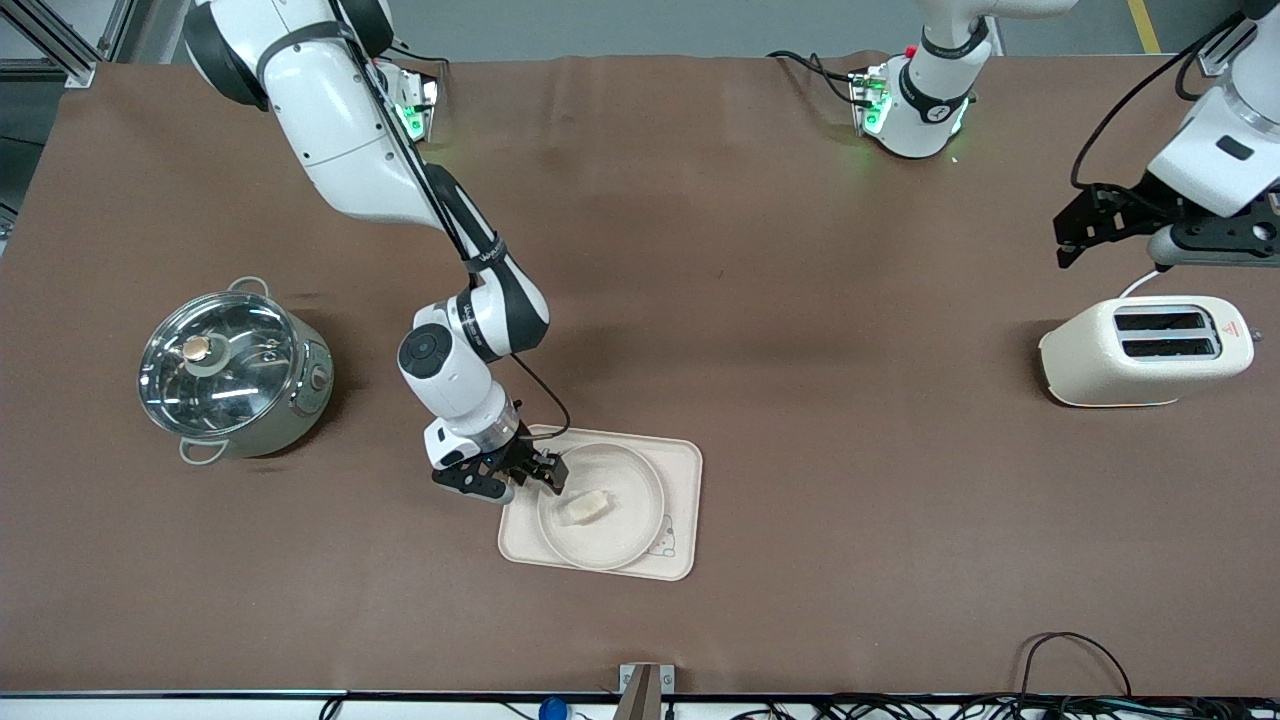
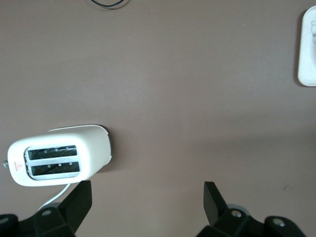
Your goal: Place bun in plate and plate on tray
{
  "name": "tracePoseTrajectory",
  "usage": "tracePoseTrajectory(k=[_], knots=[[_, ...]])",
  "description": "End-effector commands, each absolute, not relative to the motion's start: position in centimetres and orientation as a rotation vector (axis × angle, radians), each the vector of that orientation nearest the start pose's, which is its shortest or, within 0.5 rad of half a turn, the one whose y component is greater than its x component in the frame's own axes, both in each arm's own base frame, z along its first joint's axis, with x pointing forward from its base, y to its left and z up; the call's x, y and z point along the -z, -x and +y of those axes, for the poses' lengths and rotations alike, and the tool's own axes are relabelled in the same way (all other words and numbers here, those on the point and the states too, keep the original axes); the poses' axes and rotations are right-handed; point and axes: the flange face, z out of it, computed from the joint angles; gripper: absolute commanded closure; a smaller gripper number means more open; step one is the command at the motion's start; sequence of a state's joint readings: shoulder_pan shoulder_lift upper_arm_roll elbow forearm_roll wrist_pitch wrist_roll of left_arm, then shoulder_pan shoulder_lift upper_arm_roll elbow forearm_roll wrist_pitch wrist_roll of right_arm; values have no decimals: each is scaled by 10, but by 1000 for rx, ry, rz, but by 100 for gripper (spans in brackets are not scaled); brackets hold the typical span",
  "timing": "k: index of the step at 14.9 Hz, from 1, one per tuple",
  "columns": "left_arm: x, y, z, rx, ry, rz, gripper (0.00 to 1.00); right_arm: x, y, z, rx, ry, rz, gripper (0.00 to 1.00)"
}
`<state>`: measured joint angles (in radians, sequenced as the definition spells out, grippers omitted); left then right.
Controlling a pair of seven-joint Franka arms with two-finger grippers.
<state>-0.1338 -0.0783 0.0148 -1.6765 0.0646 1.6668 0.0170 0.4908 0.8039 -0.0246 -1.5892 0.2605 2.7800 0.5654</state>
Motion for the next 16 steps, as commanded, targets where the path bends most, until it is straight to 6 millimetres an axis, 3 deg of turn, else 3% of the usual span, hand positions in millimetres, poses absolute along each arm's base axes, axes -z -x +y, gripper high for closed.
tracePoseTrajectory(k=[1, 5, 8, 12, 15, 16], knots=[[-629, -539, -55, 95, 3088, 356, 0, -253, -654, 302, 330, 2784, 456, 0], [-629, -553, -48, 128, 3211, 313, 0, -334, -661, 242, 192, 2855, 342, 0], [-644, -572, -35, 173, 3200, 276, 0, -416, -652, 175, 130, 2928, 216, 0], [-644, -568, -33, 122, 3166, 275, 0, -524, -604, 60, -40, 3055, 139, 0], [-644, -568, -32, 122, 3172, 259, 0, -581, -563, 9, -102, 3130, 133, 0], [-644, -568, -33, 122, 3172, 259, 0, -601, -548, 0, -94, 3130, 113, 0]])
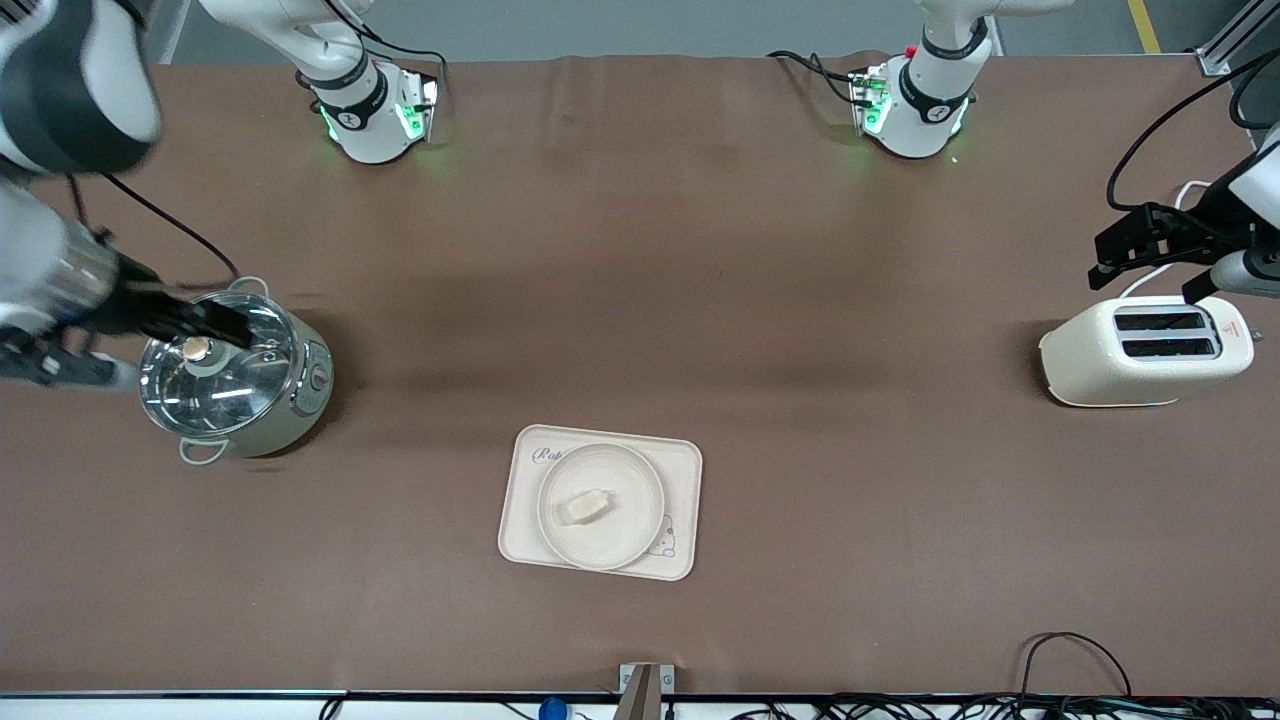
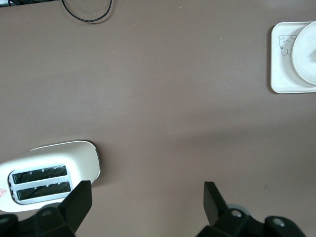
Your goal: Place bun in plate and plate on tray
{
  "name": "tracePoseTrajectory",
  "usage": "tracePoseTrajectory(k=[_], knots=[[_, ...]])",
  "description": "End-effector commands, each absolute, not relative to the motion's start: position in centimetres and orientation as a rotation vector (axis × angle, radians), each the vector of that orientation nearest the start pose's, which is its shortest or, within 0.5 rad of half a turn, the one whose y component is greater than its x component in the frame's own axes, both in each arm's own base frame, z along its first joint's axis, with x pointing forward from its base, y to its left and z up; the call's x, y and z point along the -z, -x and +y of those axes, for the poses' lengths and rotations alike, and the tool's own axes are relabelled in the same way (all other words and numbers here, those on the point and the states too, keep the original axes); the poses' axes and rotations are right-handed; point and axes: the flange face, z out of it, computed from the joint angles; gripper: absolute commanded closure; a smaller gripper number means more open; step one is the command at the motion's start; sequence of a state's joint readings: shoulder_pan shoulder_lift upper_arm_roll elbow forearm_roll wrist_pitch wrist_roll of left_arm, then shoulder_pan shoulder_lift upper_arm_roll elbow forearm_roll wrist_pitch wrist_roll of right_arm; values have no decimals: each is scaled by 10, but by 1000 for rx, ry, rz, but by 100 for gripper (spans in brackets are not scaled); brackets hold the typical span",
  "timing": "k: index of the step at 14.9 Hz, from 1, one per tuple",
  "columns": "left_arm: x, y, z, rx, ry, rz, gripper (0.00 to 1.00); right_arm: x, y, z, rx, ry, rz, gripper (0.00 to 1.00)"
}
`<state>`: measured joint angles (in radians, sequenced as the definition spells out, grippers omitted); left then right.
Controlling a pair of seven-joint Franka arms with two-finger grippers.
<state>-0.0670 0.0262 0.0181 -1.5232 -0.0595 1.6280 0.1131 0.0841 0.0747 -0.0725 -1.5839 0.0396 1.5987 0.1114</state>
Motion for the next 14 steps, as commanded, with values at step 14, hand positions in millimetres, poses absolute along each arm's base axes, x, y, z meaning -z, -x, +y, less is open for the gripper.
tracePoseTrajectory(k=[14], knots=[[-645, -568, -33, 124, 3167, 178, 0, -627, -512, -38, -15, 3097, 54, 0]])
